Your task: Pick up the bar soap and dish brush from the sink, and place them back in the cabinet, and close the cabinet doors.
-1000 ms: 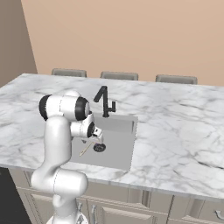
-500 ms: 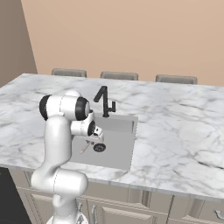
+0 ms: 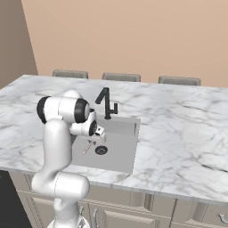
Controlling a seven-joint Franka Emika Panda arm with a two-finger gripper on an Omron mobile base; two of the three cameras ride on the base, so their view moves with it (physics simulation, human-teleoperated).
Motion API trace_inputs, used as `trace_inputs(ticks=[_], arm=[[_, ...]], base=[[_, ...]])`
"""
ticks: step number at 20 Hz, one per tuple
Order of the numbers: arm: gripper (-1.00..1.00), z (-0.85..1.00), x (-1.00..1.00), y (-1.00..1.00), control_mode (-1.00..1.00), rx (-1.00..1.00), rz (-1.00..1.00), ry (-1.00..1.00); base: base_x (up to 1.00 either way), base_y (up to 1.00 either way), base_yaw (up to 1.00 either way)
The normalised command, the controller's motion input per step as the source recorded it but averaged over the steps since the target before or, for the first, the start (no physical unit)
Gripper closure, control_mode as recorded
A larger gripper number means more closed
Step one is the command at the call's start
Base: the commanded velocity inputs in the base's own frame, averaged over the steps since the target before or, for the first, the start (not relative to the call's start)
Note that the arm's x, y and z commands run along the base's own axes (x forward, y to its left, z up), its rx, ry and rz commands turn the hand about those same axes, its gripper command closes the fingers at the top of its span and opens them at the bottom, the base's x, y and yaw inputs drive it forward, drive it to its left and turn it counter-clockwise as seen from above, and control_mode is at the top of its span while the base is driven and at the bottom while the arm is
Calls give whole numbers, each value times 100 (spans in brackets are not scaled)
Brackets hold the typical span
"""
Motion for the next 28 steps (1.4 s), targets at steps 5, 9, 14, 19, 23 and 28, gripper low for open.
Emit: trace_inputs(ticks=[5,9,14,19,23,28], arm=[[100,63,-12,-6,-100,0,0,-7],[100,65,-11,-4,-100,0,0,-1],[100,65,-20,-2,-100,0,0,0],[100,56,-49,-1,-100,0,0,0],[100,33,-76,-8,-100,0,2,0],[100,44,-75,-15,-100,0,3,0]], base=[[0,0,0],[0,0,0],[0,0,0],[0,0,0],[0,0,0],[0,0,0]])
